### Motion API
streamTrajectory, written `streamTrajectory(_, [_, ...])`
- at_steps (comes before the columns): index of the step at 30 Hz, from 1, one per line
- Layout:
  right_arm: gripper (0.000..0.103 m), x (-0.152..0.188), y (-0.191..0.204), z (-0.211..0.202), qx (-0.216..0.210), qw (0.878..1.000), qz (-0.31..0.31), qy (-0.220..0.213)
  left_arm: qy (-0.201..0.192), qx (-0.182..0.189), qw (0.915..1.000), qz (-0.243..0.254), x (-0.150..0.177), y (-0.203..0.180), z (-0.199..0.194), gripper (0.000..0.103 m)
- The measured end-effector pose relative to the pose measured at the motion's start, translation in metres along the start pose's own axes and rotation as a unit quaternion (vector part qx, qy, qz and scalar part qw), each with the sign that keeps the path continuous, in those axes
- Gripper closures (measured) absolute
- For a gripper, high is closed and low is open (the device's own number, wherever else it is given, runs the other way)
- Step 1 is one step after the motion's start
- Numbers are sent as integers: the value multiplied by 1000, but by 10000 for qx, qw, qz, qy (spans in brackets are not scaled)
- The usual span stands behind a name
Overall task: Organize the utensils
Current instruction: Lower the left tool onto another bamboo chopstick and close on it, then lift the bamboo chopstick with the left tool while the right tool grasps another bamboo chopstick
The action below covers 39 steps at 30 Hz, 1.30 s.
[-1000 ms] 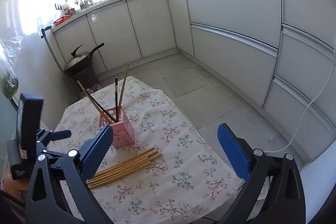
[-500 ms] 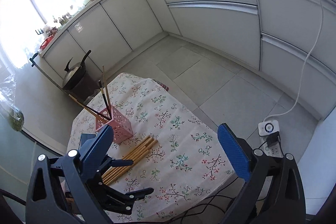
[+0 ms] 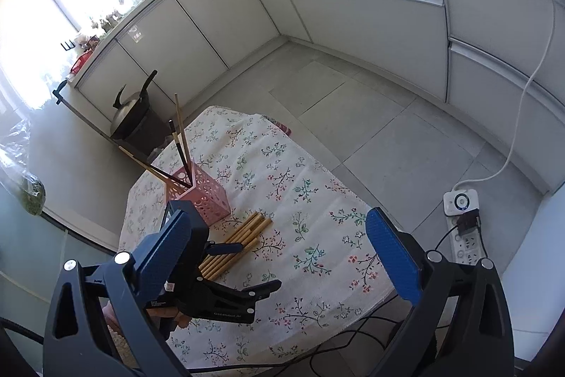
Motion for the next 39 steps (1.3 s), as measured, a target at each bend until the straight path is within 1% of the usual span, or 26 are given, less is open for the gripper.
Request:
streamTrajectory(2, [7, 0, -2, 1, -21, 10000, 51, 49, 138, -196, 9997, -9, -2, -1, 9, 7])
streamTrajectory(4, [7, 0, -2, 1, -5, 10000, 56, 28, 161, -421, 9990, 78, -2, -4, 13, 7])
streamTrajectory(6, [7, 0, -2, 0, 48, 10000, 29, -8, 263, -636, 9976, 79, -5, -9, 18, 9])
streamTrajectory(9, [7, 0, -2, 3, 56, 10000, 30, 50, 370, -1059, 9937, -13, -10, -14, 24, 16])
streamTrajectory(11, [7, 1, -2, 6, 77, 9999, 33, 125, 365, -1146, 9927, -89, -11, -14, 24, 21])
streamTrajectory(12, [7, 1, -2, 8, 90, 9998, 33, 159, 346, -1174, 9924, -122, -12, -13, 24, 26])
streamTrajectory(13, [7, 2, -3, 10, 110, 9997, 35, 194, 314, -1217, 9919, -174, -12, -11, 22, 34])
streamTrajectory(14, [7, 3, -3, 11, 128, 9997, 39, 216, 281, -1251, 9915, -233, -12, -9, 20, 39])
streamTrajectory(16, [7, 4, -4, 14, 191, 9995, 47, 247, 179, -1310, 9904, -394, -11, -6, 15, 60])
streamTrajectory(18, [7, 5, -4, 18, 259, 9993, 31, 285, 68, -1371, 9892, -513, -9, -2, 11, 74])
streamTrajectory(19, [7, 6, -3, 20, 287, 9991, 19, 316, -1, -1431, 9882, -550, -8, -2, 10, 84])
streamTrajectory(20, [7, 7, -4, 23, 309, 9988, 16, 368, -49, -1453, 9877, -567, -4, 2, 5, 87])
streamTrajectory(22, [7, 9, -2, 29, 317, 9984, 47, 470, -124, -1432, 9876, -636, 5, 3, 0, 97])
streamTrajectory(25, [7, 10, -2, 38, 285, 9976, 188, 608, -199, -1267, 9881, -846, 21, 7, -13, 97])
streamTrajectory(27, [7, 10, 1, 44, 242, 9968, 309, 698, -367, -1209, 9874, -950, 35, 9, -32, 97])
streamTrajectory(29, [7, 12, 3, 53, 174, 9956, 424, 818, -646, -1191, 9845, -1112, 46, 11, -57, 97])
streamTrajectory(32, [7, 18, 6, 73, 169, 9916, 667, 1092, -1271, -1173, 9739, -1472, 63, 13, -101, 97])
streamTrajectory(33, [7, 21, 7, 80, 154, 9898, 762, 1196, -1506, -1213, 9680, -1596, 70, 15, -117, 97])
streamTrajectory(36, [7, 32, 8, 101, -29, 9812, 1183, 1527, -2112, -1389, 9489, -1888, 84, 14, -155, 97])
streamTrajectory(37, [7, 35, 9, 106, -79, 9785, 1296, 1602, -2298, -1476, 9415, -1973, 88, 14, -167, 97])
streamTrajectory(39, [7, 39, 13, 111, -74, 9770, 1353, 1646, -2659, -1690, 9252, -2114, 95, 10, -187, 97])
Point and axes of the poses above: each gripper's, at about its wrist camera, not at the fingertips, and z roughly the way its jaws point, y to its left, x to its underside, the point moved 1 cm from there along z, roughly the way its jaws point, and after that the axes turned 7 degrees about -z, right-handed, at the moved point
